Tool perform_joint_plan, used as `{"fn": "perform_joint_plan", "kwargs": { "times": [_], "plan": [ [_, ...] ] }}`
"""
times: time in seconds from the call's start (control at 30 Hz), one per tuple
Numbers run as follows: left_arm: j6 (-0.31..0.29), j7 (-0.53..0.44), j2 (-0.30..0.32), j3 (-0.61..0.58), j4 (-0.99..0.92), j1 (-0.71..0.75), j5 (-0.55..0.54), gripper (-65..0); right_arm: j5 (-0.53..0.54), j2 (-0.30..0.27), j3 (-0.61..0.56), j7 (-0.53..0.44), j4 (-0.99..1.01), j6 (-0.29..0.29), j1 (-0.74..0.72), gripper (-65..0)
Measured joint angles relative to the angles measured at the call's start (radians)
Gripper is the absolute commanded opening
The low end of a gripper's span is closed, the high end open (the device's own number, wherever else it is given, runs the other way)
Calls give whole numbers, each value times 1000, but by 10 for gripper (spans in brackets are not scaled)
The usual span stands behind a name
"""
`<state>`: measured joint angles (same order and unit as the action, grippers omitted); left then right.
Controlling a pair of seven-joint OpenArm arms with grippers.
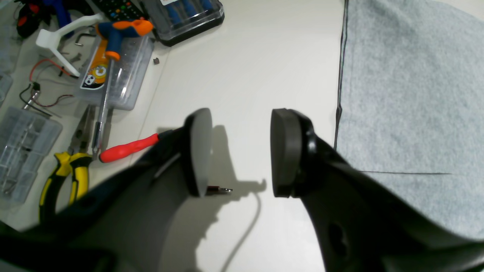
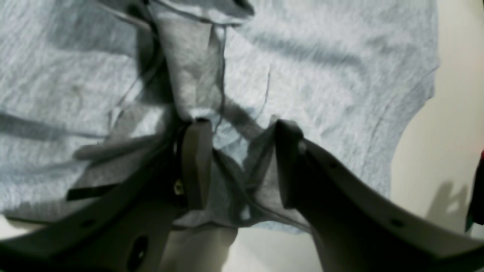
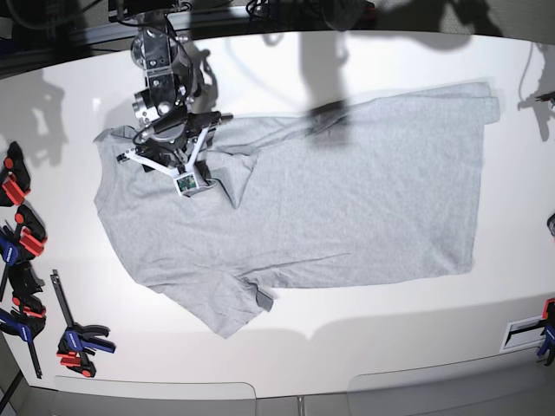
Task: Fold the T-shirt properly
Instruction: 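Drag the grasped collar fabric with the right gripper toward the shirt's shoulder corner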
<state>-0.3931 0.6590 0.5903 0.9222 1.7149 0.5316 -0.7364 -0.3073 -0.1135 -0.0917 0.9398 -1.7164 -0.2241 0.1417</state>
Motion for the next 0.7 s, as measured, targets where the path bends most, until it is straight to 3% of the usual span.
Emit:
{"fn": "perform_joint_plan", "kwargs": {
  "times": [0.33,0.7],
  "plan": [
    [0,0,0,0,0,0,0,-420,-50,0,0,14,0,23,2,-396],
    [0,0,0,0,0,0,0,-420,-54,0,0,-50,0,41,-2,-396]
  ]
}}
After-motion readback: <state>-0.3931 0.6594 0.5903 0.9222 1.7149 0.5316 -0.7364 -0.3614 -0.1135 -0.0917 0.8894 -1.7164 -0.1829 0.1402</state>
